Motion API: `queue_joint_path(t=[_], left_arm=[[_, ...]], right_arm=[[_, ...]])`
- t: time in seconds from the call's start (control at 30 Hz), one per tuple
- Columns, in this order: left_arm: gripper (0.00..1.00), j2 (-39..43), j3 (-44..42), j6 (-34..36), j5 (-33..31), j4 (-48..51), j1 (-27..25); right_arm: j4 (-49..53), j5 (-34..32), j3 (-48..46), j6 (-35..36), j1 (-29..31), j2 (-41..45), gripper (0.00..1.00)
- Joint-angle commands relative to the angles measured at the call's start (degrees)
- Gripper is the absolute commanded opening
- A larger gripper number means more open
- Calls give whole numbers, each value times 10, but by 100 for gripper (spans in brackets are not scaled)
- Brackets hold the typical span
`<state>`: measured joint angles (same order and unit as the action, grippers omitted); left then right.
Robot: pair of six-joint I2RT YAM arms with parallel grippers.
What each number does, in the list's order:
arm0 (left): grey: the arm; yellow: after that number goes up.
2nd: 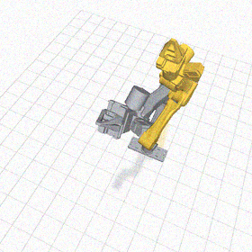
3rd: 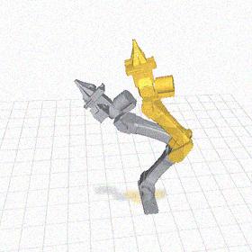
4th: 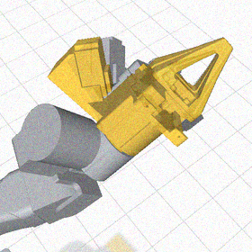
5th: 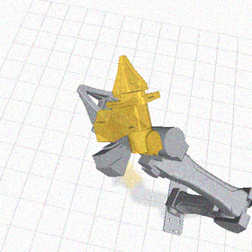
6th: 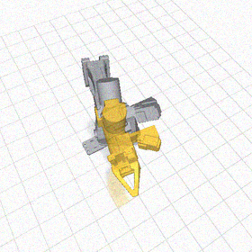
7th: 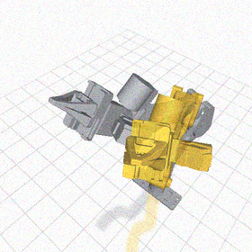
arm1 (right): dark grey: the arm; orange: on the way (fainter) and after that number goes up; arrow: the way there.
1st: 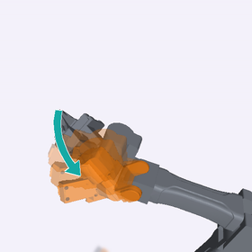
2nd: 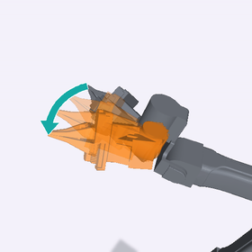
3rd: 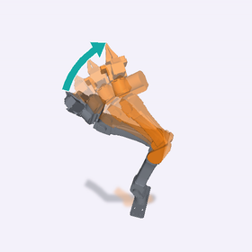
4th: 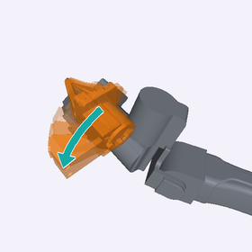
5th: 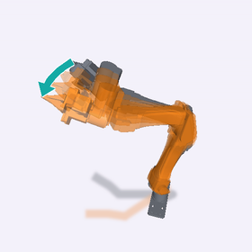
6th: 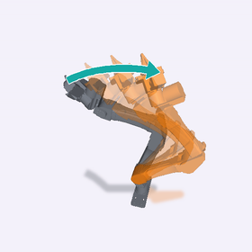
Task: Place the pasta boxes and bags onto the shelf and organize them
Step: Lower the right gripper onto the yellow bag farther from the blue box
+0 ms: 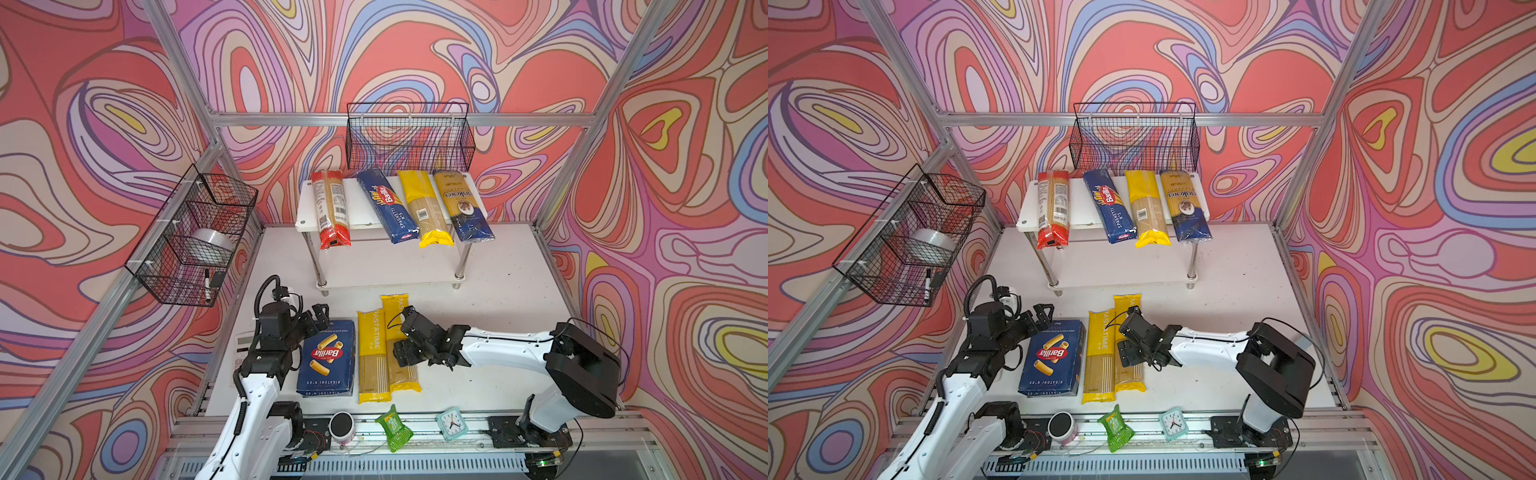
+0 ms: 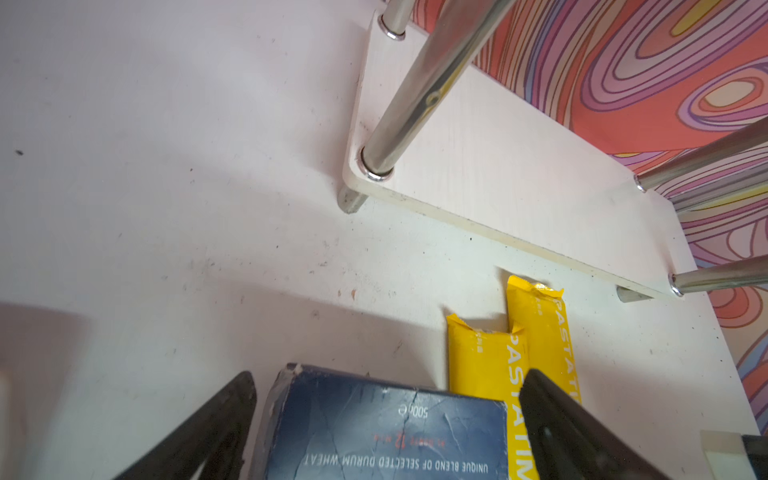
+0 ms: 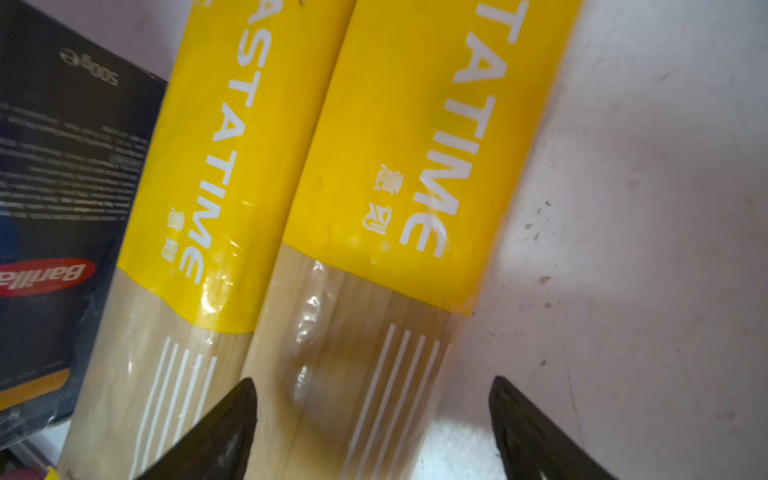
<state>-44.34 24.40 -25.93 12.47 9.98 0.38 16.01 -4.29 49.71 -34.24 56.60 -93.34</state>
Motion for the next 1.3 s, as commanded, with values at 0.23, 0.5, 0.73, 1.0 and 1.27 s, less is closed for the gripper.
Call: queue_joint_path(t=[0.23, 0.5, 0.73, 1.0, 1.27], left_arm=[[100, -65, -14, 102, 104, -96, 1], [100, -63, -17, 107, 115, -103, 1], [100, -60, -18, 106, 112, -101, 1], [100, -63, -17, 110, 124, -103, 2], [100, -44, -26, 115, 140, -108, 1]], right_arm=[[21, -5, 45, -10, 1, -47, 92], [55, -28, 71, -27, 1, -78, 94], [89, -72, 51, -35, 1, -67, 95], [98, -46, 23, -2, -27, -20, 96], [135, -54, 28, 94, -49, 66, 97]])
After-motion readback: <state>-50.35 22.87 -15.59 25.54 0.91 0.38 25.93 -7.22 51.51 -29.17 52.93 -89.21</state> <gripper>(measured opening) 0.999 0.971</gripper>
